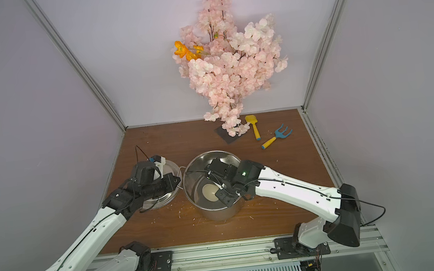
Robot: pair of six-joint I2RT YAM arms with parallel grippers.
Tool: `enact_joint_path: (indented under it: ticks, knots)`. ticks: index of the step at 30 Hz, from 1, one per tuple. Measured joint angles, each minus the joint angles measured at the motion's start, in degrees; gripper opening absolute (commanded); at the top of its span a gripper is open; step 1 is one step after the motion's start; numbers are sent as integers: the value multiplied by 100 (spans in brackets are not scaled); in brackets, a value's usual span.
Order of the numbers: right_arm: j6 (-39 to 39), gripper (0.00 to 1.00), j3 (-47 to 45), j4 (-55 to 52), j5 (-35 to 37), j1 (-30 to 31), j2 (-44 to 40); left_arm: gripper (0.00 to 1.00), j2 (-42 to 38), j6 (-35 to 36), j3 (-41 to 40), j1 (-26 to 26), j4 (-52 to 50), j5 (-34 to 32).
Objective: Stir the soup with a spoon
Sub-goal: Stir the soup in the pan with a stick.
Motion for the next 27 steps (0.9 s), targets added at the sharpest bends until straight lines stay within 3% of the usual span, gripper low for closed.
enact_joint_path:
  ticks: [5, 10, 17, 22, 27]
  knots:
    - [22, 0, -197, -142, 243, -691, -345, 0, -22, -7, 0, -2, -13, 17]
    - [-127, 0, 136, -140, 227, -1231, -96, 0, -22, -13, 0, 0, -15, 22]
    - [-269, 0, 970, 179, -190, -1132, 835, 0, -20, -15, 0, 0, -15, 26]
    - [-262, 0, 1274, 291, -417, -544, 1287, 0, -2, -15, 0, 0, -13, 17]
    - [-175, 0, 955, 385, -420, -15, 1145, 0, 13, -9, 2, 0, -11, 11]
